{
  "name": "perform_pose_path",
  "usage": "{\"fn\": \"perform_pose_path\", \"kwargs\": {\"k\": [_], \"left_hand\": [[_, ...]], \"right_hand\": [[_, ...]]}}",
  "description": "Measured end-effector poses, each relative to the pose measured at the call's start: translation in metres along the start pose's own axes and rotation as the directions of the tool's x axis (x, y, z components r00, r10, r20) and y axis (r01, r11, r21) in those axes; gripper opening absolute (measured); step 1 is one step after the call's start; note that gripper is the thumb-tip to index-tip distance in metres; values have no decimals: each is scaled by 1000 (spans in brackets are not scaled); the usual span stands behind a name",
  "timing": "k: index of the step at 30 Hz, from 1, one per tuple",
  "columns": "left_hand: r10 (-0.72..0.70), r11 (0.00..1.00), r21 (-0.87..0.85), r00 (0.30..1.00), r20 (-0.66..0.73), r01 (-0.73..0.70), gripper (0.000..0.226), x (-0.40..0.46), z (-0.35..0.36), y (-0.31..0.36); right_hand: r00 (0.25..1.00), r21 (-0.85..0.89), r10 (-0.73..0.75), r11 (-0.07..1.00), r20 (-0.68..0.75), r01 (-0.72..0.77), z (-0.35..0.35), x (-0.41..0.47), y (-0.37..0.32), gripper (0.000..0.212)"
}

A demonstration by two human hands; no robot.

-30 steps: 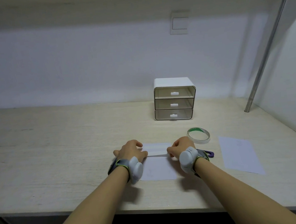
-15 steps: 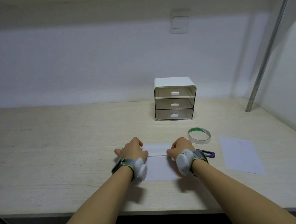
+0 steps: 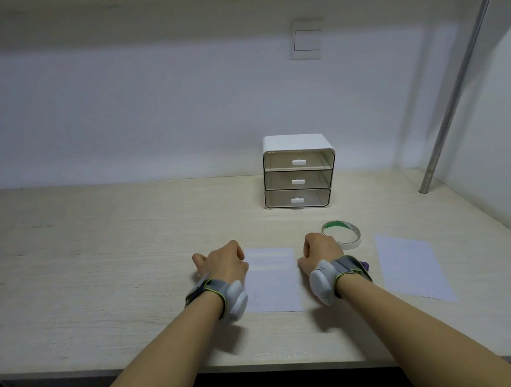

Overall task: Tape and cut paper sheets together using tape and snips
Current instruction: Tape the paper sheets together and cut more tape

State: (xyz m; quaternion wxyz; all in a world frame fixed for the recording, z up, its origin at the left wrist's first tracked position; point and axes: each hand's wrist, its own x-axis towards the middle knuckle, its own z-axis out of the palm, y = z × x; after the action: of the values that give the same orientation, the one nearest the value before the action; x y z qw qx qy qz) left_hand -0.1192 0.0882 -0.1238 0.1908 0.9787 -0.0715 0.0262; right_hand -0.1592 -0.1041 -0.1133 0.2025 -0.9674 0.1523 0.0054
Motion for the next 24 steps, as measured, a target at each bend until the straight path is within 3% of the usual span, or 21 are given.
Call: {"fn": "perform_pose_path", "kwargs": {"k": [4,8,14,19,24], "left_hand": [[53,998,-24,998,-41,-54,16,2,0,7],[116,985,-126,993,3,-115,17,7,7,36],[209,966,-166,977,47,-199,21,17,25,87],[236,969,-104,966,101,-226,33,25,45,119],[232,972,-54,966,116,-227,23,27,57,135]], "right_hand": [[995,-4,21,1000,-102,-22,-25,-1,27,1],[993,-80,88,992,-73,-93,-52,0,56,24],[999,-188,36,982,9,-33,-61,14,81,43],[1000,-210,-19,978,11,21,-55,23,82,26],[997,-169,-69,984,-44,61,-51,29,85,23]]}}
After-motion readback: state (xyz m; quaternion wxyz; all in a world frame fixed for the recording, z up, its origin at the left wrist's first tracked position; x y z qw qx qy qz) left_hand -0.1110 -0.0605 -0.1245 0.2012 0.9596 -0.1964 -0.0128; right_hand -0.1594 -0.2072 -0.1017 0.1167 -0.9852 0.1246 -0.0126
